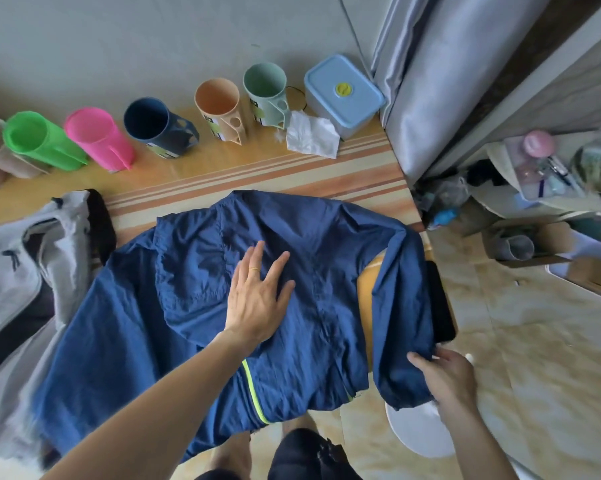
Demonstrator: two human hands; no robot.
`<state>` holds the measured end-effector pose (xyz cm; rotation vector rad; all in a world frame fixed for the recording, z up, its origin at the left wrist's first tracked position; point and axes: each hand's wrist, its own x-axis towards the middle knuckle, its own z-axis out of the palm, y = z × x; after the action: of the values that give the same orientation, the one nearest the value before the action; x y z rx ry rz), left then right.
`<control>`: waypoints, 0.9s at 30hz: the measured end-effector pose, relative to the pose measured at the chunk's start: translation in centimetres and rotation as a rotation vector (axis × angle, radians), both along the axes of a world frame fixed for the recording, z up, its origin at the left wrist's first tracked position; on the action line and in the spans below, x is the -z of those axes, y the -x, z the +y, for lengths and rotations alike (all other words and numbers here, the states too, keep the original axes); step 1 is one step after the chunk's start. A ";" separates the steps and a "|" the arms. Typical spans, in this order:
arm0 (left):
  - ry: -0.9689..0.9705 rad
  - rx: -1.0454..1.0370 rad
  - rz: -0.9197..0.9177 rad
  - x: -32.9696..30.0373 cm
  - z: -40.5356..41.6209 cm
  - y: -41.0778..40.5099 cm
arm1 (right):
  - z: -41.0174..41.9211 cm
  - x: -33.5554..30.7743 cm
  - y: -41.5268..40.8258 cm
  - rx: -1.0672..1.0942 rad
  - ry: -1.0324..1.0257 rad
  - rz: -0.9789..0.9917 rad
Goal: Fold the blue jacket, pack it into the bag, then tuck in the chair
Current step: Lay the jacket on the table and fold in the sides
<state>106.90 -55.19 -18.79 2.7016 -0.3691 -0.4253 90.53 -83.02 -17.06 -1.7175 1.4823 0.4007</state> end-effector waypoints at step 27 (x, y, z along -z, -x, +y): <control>0.572 -1.012 0.390 -0.7 23.2 -0.3 | 18.8 -1.8 -18.5 0.266 -0.647 -0.273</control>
<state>107.25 -32.00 -18.11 1.8550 0.8265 -0.4195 109.01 -64.24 -15.24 -1.0050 1.1859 0.4245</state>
